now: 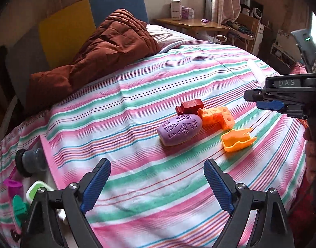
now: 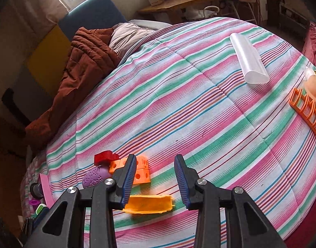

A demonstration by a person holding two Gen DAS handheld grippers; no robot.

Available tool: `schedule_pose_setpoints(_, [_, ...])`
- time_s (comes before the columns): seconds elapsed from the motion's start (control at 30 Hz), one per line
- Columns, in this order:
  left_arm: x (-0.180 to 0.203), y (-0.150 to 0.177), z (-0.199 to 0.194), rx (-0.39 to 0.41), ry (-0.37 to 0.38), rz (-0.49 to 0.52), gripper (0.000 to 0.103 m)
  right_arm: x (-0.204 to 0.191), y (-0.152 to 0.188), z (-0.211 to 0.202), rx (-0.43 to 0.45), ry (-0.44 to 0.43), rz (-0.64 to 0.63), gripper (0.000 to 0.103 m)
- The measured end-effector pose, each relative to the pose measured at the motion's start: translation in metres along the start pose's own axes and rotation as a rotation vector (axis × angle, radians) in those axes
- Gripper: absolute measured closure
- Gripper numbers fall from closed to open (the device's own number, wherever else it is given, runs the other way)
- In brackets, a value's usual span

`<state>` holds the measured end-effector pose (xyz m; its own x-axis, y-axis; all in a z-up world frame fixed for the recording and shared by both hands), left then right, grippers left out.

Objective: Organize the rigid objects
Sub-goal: 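Grasp the purple egg-shaped toy with the left gripper, then lift the purple egg with the left gripper while the right gripper approaches the orange scoop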

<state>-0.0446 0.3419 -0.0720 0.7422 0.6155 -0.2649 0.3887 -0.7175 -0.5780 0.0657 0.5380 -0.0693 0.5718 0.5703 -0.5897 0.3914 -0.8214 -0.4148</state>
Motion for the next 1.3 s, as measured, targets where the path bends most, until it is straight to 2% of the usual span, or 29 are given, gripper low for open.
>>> schedule_pose_setpoints(0.07, [0.01, -0.01, 0.013, -0.004, -0.001, 0.049, 0.011, 0.0, 0.0, 0.001, -0.004, -0.007, 0.004, 0.065])
schedule_pose_setpoints(0.13, [0.019, -0.019, 0.025, -0.004, -0.007, 0.095, 0.006, 0.001, -0.001, 0.002, -0.01, -0.01, 0.009, 0.065])
schedule_pose_setpoints(0.33, [0.036, -0.04, 0.058, -0.016, 0.01, 0.202, 0.004, 0.003, -0.002, 0.006, -0.022, -0.029, 0.029, 0.065])
schedule_pose_setpoints(0.5, [0.051, -0.045, 0.078, -0.02, 0.012, 0.278, 0.005, 0.006, -0.002, 0.008, -0.03, -0.039, 0.046, 0.065])
schedule_pose_setpoints(0.53, [0.052, -0.045, 0.079, -0.012, 0.016, 0.281, 0.008, 0.006, -0.002, 0.008, -0.03, -0.037, 0.046, 0.065])
schedule_pose_setpoints(0.57, [0.052, -0.046, 0.08, -0.007, 0.041, 0.269, 0.013, 0.006, -0.003, 0.008, -0.031, -0.036, 0.048, 0.065])
schedule_pose_setpoints(0.63, [0.051, -0.045, 0.08, -0.047, 0.137, 0.214, 0.049, 0.007, -0.003, 0.009, -0.03, -0.034, 0.05, 0.065])
schedule_pose_setpoints(0.7, [0.05, -0.043, 0.076, -0.055, 0.13, 0.171, 0.057, 0.008, -0.003, 0.01, -0.032, -0.032, 0.054, 0.065])
schedule_pose_setpoints(0.9, [0.037, -0.009, 0.053, -0.075, 0.095, 0.022, 0.057, 0.011, -0.002, 0.01, -0.036, -0.035, 0.069, 0.065])
schedule_pose_setpoints(1.1, [0.034, 0.046, 0.014, -0.053, 0.036, -0.048, 0.059, 0.013, -0.001, 0.015, -0.063, -0.054, 0.076, 0.065])
schedule_pose_setpoints(1.2, [0.03, 0.067, -0.001, -0.043, 0.012, -0.098, 0.059, 0.009, 0.002, 0.019, -0.079, -0.051, 0.056, 0.065])
schedule_pose_setpoints(1.3, [0.029, 0.082, -0.013, -0.025, -0.006, -0.105, 0.059, 0.005, 0.004, 0.022, -0.09, -0.052, 0.027, 0.065])
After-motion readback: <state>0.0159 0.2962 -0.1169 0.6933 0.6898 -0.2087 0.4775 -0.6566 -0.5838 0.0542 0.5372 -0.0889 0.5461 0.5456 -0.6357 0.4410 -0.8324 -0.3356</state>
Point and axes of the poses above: each gripper's, at about its wrist camera, not at the fingertips, and z roughly the way its jaws point, x to its right, y to its underside, the point moved 2 cm from there along z, roughly the way its jaws point, and after that the axes turned 15 degrees about -y, right-handed, at the moved point
